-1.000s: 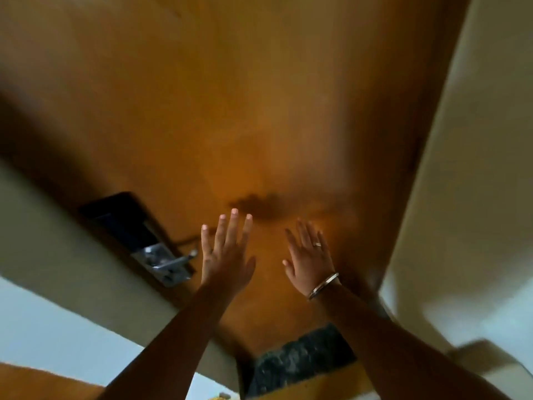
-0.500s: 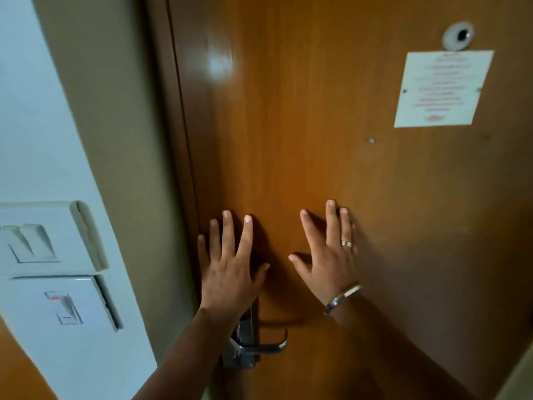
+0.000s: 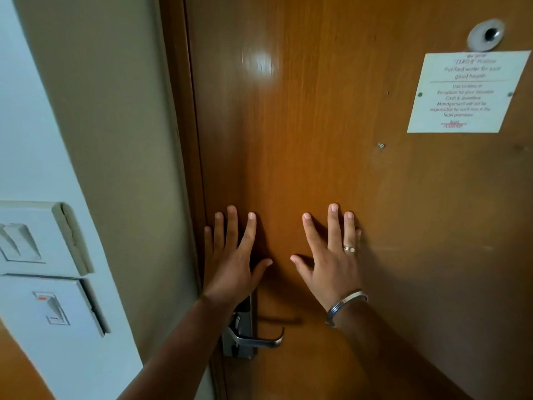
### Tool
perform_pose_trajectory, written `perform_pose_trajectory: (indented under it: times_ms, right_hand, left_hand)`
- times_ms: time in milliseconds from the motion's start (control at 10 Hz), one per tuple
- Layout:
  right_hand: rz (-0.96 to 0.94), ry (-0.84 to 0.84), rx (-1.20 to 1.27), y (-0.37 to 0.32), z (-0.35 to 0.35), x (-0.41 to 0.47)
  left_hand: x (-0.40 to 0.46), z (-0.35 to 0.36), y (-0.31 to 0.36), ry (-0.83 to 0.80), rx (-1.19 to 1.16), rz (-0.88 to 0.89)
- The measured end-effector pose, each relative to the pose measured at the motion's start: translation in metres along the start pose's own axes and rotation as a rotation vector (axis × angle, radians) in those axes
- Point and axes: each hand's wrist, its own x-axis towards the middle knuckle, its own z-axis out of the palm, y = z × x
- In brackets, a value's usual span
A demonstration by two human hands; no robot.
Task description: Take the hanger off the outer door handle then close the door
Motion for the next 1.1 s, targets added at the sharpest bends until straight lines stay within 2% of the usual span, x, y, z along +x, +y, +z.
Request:
perform_pose_trajectory:
  times_ms: [200,400,800,1100]
  right_hand:
    - [0.012,-0.018,0.019,0.0,0.004,0.003]
    - [-0.038,-0.105,-0.013,0.01,0.006,0.008]
    - [-0.071,-0.019,-0.013,0.016,0.025,0.01]
    - [0.01,-0.216,-0.101,-0.001,-0.003,0.004]
  left_hand:
    - [0.004,0.002,-0.003,-0.013,-0.031,0.016]
    - [0.015,0.008,0.001,-0.053,-0.017,-0.022]
    - [0.024,0.027,-0.004,-0.034,-0.055,-0.009]
    - [0.019,0.0,0.009,-0.137,0.048,-0.075]
